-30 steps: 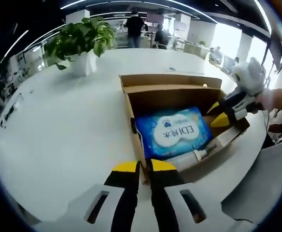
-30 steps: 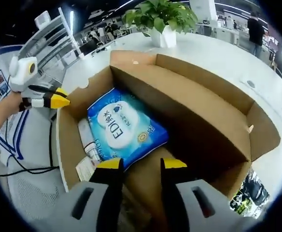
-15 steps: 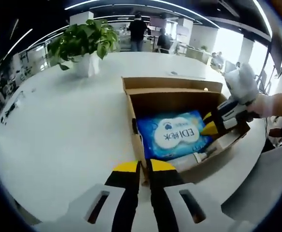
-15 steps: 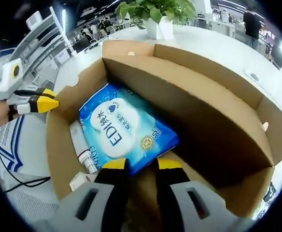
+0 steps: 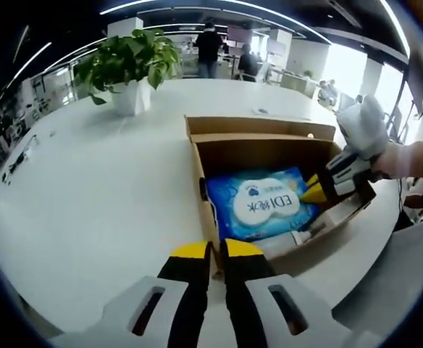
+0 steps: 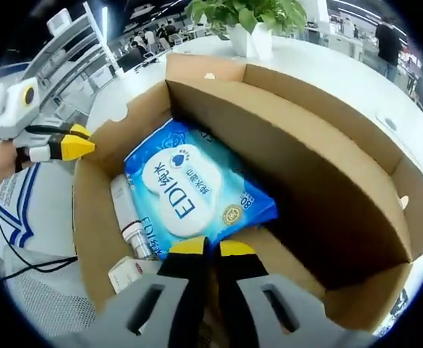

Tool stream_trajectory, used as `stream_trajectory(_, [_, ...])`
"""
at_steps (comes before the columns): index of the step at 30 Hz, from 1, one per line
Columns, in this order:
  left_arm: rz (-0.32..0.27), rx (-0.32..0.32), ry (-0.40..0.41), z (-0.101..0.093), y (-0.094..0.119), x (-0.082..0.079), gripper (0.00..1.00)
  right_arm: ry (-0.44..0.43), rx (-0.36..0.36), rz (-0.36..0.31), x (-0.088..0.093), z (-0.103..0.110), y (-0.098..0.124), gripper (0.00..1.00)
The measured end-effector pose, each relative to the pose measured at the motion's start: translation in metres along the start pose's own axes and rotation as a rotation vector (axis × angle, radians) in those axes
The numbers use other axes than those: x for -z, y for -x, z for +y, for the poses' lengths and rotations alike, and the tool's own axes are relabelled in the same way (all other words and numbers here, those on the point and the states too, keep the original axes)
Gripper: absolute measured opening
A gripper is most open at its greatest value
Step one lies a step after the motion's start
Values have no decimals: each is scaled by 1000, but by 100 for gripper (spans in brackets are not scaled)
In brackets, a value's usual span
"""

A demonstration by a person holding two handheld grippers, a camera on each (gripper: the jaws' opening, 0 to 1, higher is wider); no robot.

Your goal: Operate the shoe box by opening the lid, removing the specified soft item, and placing it in the target area until the item is outside and the box remains undamaged.

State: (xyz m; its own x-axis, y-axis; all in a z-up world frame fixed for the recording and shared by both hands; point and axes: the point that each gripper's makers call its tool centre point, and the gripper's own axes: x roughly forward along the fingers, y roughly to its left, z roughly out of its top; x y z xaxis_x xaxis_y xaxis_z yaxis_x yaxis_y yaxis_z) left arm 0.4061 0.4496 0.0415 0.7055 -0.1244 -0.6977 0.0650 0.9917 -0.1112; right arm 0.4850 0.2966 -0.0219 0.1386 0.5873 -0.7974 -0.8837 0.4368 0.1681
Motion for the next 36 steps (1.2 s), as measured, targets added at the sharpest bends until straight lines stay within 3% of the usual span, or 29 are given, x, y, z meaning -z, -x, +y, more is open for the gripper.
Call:
stream_trajectory(12, [10,-22,-9,0,0,0,3,-120,54,9,7,-7,11,0])
stream_trajectory(25, [36,-25,-29,-1,0,0,4,-129,96,2,17,-18,28,0])
stream_trajectory(29, [56,-36,-68,-3,1,-1,4,-140,99,2,18,-20,29,0])
stream_trajectory(32, [55,-43,-93,-4,2,-5,4,-139,103,-1,18,-19,30,0])
stream_trajectory(36, [14,-32,-84,-5,7,-21,6,-137,106,-2,18,-19,30,0])
